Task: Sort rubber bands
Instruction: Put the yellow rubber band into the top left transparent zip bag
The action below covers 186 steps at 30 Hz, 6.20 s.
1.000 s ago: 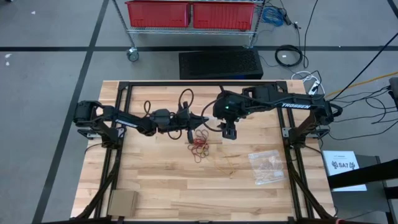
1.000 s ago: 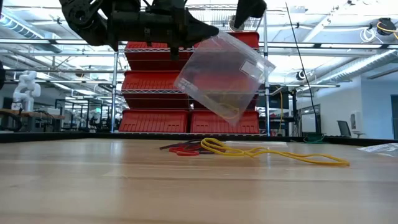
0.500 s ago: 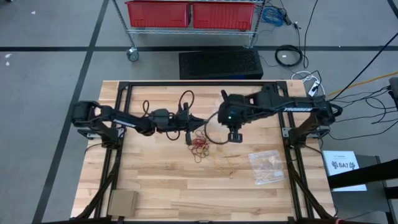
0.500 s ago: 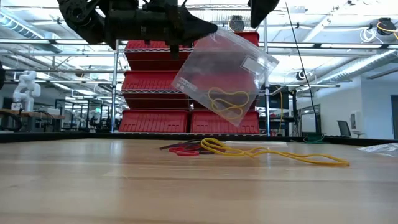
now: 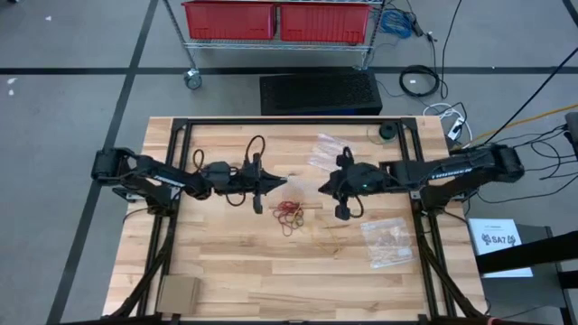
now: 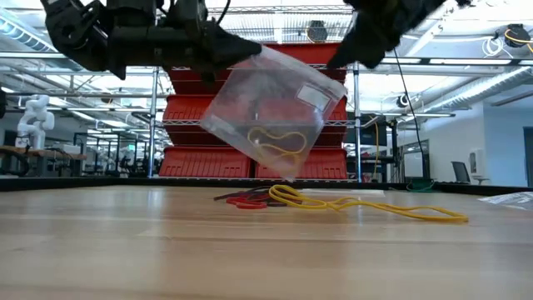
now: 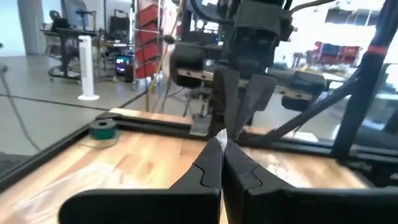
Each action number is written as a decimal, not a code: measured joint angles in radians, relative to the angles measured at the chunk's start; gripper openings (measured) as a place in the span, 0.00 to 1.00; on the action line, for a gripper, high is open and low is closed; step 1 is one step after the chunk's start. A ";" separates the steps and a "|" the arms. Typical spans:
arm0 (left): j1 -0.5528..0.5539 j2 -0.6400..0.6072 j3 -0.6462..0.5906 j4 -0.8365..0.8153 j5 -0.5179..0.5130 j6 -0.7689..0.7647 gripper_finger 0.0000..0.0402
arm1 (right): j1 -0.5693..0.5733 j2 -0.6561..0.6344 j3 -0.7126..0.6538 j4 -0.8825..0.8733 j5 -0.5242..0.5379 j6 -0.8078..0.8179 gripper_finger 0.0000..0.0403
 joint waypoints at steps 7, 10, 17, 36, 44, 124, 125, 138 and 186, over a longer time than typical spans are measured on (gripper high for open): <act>0.101 0.000 -0.005 -0.027 0.030 0.030 0.00 | -0.005 0.036 -0.063 -0.021 0.002 0.248 0.01; 0.148 0.000 -0.005 -0.065 0.048 0.027 0.00 | 0.025 0.069 -0.063 -0.045 -0.007 0.337 0.06; 0.190 -0.019 -0.005 -0.067 0.093 0.026 0.00 | 0.101 0.159 -0.063 -0.114 -0.098 0.585 0.29; 0.186 -0.032 -0.004 -0.073 0.129 0.028 0.00 | 0.297 0.575 0.165 -0.131 0.008 0.708 0.33; 0.186 -0.032 -0.004 -0.074 0.143 0.029 0.00 | 0.297 0.629 0.254 -0.314 0.032 0.731 0.14; 0.177 -0.032 -0.003 -0.074 0.314 0.028 0.00 | 0.354 0.655 0.365 -0.577 0.067 1.145 0.03; 0.177 -0.032 -0.003 -0.074 0.314 0.028 0.00 | 0.353 0.655 0.366 -0.593 0.076 1.152 0.04; 0.176 -0.032 -0.003 -0.075 0.313 0.029 0.00 | 0.332 0.663 0.329 -0.533 0.083 1.205 0.31; 0.207 -0.161 -0.003 -0.123 0.312 0.029 0.00 | 0.155 0.207 0.326 -0.302 0.342 0.374 0.00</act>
